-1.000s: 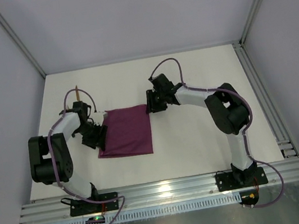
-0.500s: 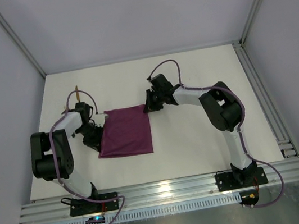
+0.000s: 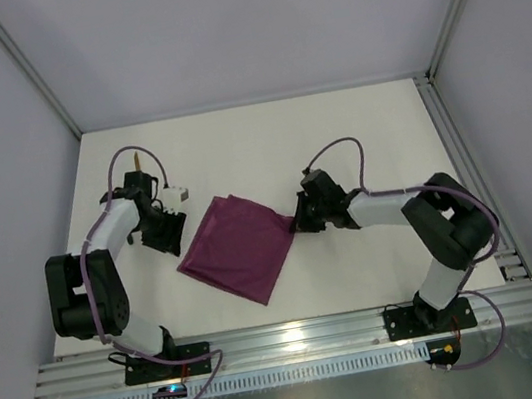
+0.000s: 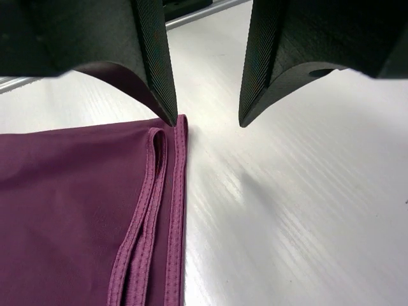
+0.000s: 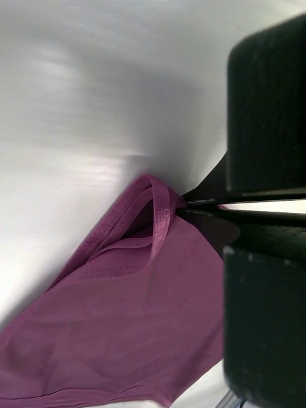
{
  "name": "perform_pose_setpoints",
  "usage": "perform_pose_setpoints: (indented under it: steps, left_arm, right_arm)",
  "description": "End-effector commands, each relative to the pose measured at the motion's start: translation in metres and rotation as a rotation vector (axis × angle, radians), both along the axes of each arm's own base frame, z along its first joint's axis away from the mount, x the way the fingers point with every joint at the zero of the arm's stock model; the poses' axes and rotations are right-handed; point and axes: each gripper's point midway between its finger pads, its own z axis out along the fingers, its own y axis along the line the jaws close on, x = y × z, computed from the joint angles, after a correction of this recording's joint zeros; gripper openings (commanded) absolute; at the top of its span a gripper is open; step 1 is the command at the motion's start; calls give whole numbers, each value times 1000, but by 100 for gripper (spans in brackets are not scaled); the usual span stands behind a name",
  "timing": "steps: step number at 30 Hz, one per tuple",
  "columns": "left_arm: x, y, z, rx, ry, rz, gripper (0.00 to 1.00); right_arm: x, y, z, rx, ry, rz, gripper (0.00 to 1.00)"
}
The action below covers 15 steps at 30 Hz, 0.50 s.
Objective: Fold the napkin into a case and place the utensils inside
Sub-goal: Rotate the square-folded napkin at the center of the board.
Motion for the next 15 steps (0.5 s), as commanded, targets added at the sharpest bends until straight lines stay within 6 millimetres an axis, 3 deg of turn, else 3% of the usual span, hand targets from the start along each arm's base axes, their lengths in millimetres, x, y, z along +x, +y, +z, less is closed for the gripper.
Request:
perform_pose_setpoints:
  steps: [1, 4, 5, 7, 8, 9, 10, 12, 13, 15]
  left_arm:
    - [10, -11, 18, -68, -70, -46, 46]
    - [6, -16, 18, -95, -54, -73, 47]
    - [4, -19, 18, -103, -51, -83, 47]
    - [0, -20, 16, -106, -40, -104, 48]
    - [-3, -23, 16, -111, -33, -120, 48]
    - [-7, -24, 14, -112, -23, -129, 48]
    - [-9, -23, 13, -103, -19, -135, 48]
    - [-14, -19, 8, -86, -5, -138, 47]
    - [-14, -18, 7, -80, -7, -139, 46]
    - [-18, -17, 1, -74, 11, -145, 42]
  right_arm:
    - [-38, -6, -2, -48, -25, -61, 4]
    - [-82, -6, -11, -71, 71, 5, 20]
    - [-89, -7, -10, -72, 83, 18, 34]
    - [-94, -18, 3, -101, 72, 37, 49]
    - [-87, -18, 16, -108, 36, 44, 58]
    - [-83, -28, 23, -146, 19, 74, 60]
    - [-68, -22, 42, -137, -26, 90, 61]
    - [-54, -16, 59, -135, -71, 145, 61]
    - [-31, -8, 73, -148, -133, 193, 60]
    - [-12, 5, 80, -165, -179, 261, 52]
